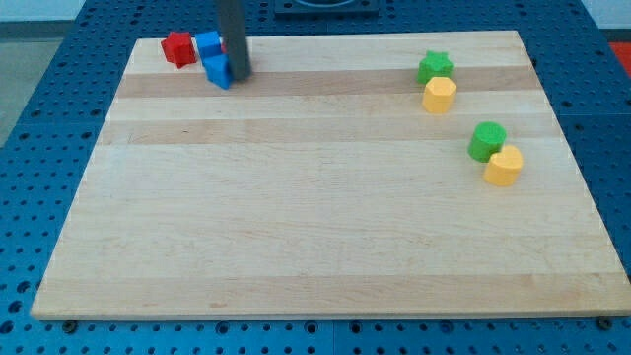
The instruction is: Push the yellow heart to the left of the green circle
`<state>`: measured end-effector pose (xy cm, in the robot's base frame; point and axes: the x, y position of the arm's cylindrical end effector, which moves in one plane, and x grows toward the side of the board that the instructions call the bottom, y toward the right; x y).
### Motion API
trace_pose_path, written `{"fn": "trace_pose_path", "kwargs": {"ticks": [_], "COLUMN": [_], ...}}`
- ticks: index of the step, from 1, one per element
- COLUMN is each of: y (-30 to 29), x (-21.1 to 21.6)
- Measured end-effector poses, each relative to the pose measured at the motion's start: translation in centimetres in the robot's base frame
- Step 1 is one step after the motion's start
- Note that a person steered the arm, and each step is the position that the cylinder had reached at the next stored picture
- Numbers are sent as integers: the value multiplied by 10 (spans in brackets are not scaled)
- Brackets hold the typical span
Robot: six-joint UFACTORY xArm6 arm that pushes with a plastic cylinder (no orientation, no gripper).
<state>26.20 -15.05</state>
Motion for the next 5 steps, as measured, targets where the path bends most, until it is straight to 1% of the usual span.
{"fn": "trace_pose_path", "kwargs": {"ticks": [1,2,3,4,5], "y": [-28,-5,32,98,204], "x": [-8,12,50,106,113]}}
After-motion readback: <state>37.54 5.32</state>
